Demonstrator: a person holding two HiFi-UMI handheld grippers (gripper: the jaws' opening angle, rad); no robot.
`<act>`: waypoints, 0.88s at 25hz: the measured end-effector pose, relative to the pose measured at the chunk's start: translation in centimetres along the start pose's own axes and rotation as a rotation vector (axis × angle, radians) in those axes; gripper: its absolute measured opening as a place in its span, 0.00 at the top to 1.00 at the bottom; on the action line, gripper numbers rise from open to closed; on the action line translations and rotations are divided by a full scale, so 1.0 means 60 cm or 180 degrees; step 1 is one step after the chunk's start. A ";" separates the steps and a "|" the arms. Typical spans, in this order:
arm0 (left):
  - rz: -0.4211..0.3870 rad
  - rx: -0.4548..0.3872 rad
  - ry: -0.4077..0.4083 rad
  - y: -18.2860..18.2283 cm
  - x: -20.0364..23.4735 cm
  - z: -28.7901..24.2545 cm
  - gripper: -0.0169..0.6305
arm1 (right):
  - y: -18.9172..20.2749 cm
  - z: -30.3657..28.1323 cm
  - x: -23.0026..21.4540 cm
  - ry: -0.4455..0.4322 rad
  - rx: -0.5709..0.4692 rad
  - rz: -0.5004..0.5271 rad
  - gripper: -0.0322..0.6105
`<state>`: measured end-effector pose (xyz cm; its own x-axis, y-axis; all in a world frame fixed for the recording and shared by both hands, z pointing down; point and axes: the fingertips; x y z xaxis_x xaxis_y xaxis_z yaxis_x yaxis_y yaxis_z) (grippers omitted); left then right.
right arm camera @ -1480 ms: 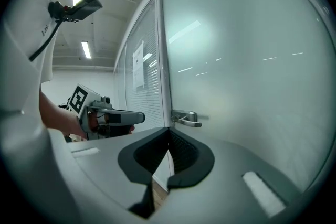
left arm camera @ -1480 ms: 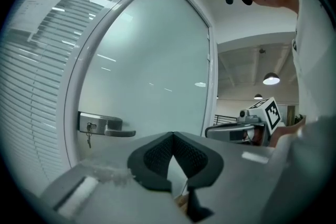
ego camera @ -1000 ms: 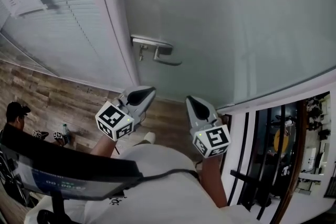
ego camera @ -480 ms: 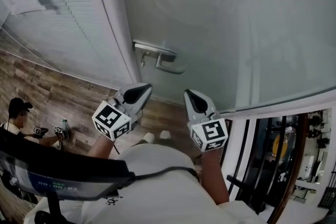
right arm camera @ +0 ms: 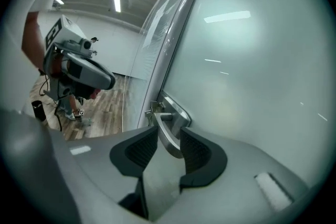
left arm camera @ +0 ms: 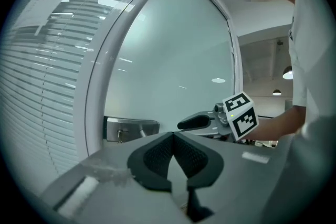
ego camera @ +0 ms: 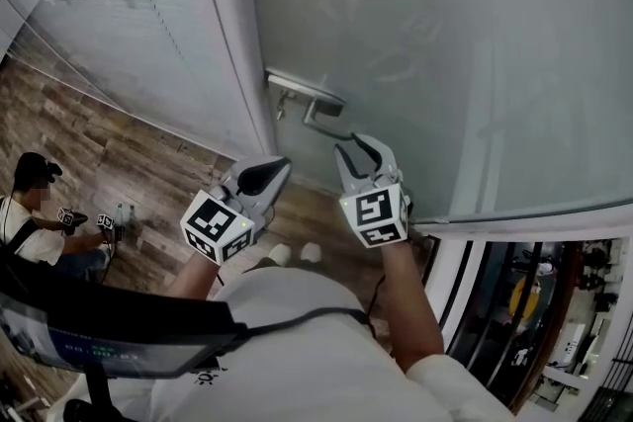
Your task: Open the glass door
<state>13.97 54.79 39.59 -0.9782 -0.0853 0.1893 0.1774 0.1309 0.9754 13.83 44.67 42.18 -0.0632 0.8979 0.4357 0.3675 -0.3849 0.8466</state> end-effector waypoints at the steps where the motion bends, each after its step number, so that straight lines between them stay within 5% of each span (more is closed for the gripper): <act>1: 0.0003 0.0020 -0.0043 0.002 0.001 0.002 0.97 | -0.001 -0.008 0.003 -0.0032 -0.0001 0.0071 0.69; 4: 0.0048 0.0040 -0.0183 0.012 0.004 0.010 0.97 | 0.004 -0.026 0.006 -0.0063 0.0043 0.0284 0.57; 13: 0.0171 0.0024 -0.0436 0.030 0.018 0.034 0.97 | 0.051 -0.085 0.027 -0.0065 0.0227 0.1449 0.56; 16: 0.0187 0.0029 -0.0513 0.034 0.022 0.041 0.97 | 0.057 -0.099 0.032 0.0060 0.0216 0.1726 0.73; 22: 0.0173 0.0034 -0.0568 0.034 0.024 0.050 0.97 | 0.059 -0.102 0.031 0.0207 0.0170 0.1720 0.74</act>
<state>12.62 57.89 41.54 -0.9710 0.0988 0.2178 0.2303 0.1413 0.9628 9.32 43.67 47.83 0.0909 0.5596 0.8238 0.4101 -0.7748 0.4811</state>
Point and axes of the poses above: the fingertips, and each gripper's own axes: z backward along the fingers, x to its left, y out of its underside, and after that the axes turned 14 degrees about y, right-handed
